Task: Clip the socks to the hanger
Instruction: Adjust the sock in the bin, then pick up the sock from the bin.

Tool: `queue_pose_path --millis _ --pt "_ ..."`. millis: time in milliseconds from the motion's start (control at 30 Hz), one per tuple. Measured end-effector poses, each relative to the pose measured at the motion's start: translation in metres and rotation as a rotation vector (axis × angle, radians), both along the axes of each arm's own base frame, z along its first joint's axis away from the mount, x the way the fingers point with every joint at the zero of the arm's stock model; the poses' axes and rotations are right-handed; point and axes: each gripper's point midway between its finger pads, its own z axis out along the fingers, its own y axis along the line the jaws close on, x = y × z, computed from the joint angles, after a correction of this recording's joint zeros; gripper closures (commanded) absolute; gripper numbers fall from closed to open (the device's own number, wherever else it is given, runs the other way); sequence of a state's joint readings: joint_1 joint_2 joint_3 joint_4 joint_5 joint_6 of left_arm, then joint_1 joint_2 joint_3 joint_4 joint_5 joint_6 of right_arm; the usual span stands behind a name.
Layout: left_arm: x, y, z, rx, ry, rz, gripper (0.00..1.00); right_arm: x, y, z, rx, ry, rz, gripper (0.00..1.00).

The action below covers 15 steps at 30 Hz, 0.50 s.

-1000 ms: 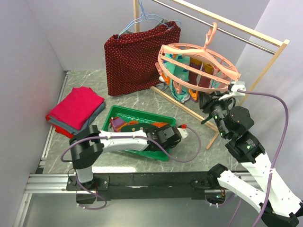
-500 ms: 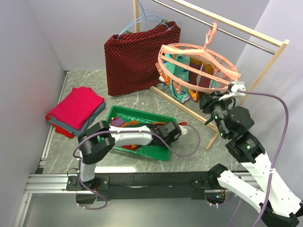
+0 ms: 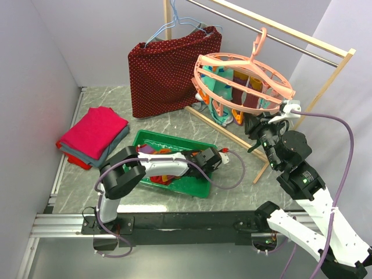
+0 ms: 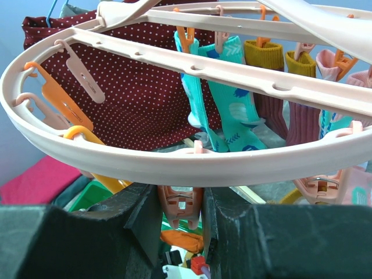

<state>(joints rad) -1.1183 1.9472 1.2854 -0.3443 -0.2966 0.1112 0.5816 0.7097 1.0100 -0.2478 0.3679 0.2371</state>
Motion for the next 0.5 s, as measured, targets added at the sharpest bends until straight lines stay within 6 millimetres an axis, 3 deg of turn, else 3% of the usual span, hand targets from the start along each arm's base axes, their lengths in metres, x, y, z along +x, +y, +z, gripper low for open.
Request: queue_pose_path --millis 167,367,500 --pt "0.0 -0.001 -0.001 -0.021 0.023 0.016 0.96 0.0 0.0 0.0 0.0 0.0 0.0 1.0" --pt "0.0 -0.001 0.003 -0.055 0.044 0.042 0.99 0.0 0.0 0.0 0.0 -0.001 0.001 1.0" --pt "-0.001 -0.006 0.043 -0.166 0.026 0.077 0.99 0.0 0.001 0.0 0.001 -0.001 0.005 1.0"
